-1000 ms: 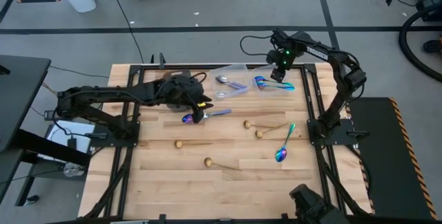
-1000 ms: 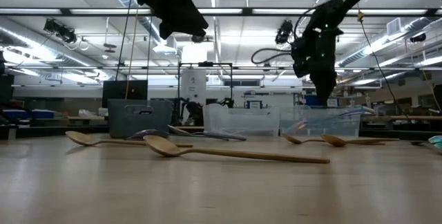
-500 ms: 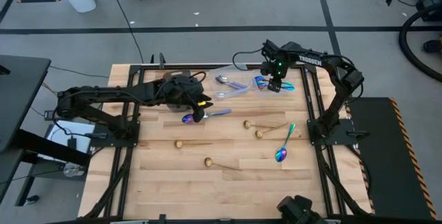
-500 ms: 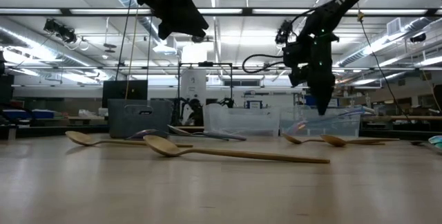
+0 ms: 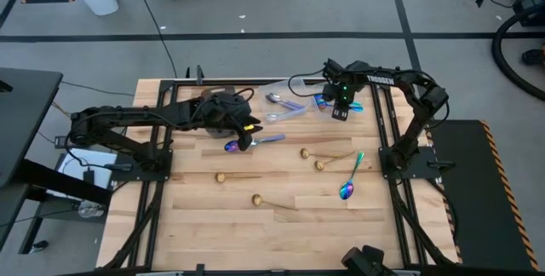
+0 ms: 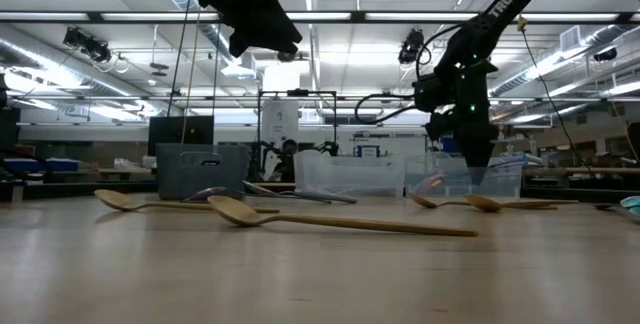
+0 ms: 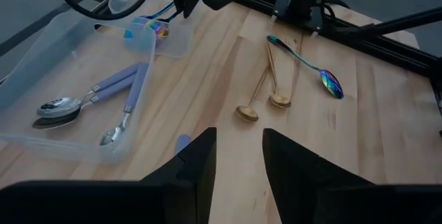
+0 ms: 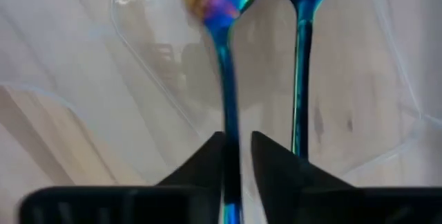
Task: Sort silverware by color (type)
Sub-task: Put the blue spoon into the right transparent bin
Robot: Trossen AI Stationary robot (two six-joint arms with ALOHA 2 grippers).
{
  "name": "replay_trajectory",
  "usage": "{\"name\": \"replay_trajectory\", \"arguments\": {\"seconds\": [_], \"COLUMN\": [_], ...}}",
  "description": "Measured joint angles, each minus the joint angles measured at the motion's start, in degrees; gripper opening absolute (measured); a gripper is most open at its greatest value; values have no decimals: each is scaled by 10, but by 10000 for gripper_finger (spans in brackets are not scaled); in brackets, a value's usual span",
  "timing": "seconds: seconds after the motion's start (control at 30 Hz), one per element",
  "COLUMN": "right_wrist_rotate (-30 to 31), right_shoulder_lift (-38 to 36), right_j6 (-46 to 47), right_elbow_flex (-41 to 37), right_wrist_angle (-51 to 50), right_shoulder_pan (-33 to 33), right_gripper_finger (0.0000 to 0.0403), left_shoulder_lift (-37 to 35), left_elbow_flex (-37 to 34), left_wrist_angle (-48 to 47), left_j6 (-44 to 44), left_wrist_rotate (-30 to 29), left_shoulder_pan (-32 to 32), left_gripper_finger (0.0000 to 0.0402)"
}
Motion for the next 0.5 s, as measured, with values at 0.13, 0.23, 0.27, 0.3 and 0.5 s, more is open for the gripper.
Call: {"name": "replay_trajectory", "arguments": {"seconds": [0.13, 0.23, 0.27, 0.3, 0.5], "right_wrist_rotate": [0, 0, 0, 0, -8], "right_shoulder_lift": [0, 0, 0, 0, 0], "right_j6": [-5, -16, -23, -30, -96], "right_elbow_flex": [17, 40, 49, 58, 74], "right_wrist_angle": [-23, -54, -65, -73, -64], "right_shoulder_pan": [2, 5, 5, 5, 0], "right_gripper_finger": [17, 13, 17, 22, 18], "left_shoulder_lift": [0, 0, 0, 0, 0], "left_elbow_flex": [0, 0, 0, 0, 0], "left_wrist_angle": [-1, -1, -1, -1, -1], "left_j6": [0, 0, 0, 0, 1], "left_wrist_rotate": [0, 0, 0, 0, 0], "left_shoulder_pan": [0, 0, 0, 0, 0], "left_gripper_finger": [125, 125, 125, 125, 125]}}
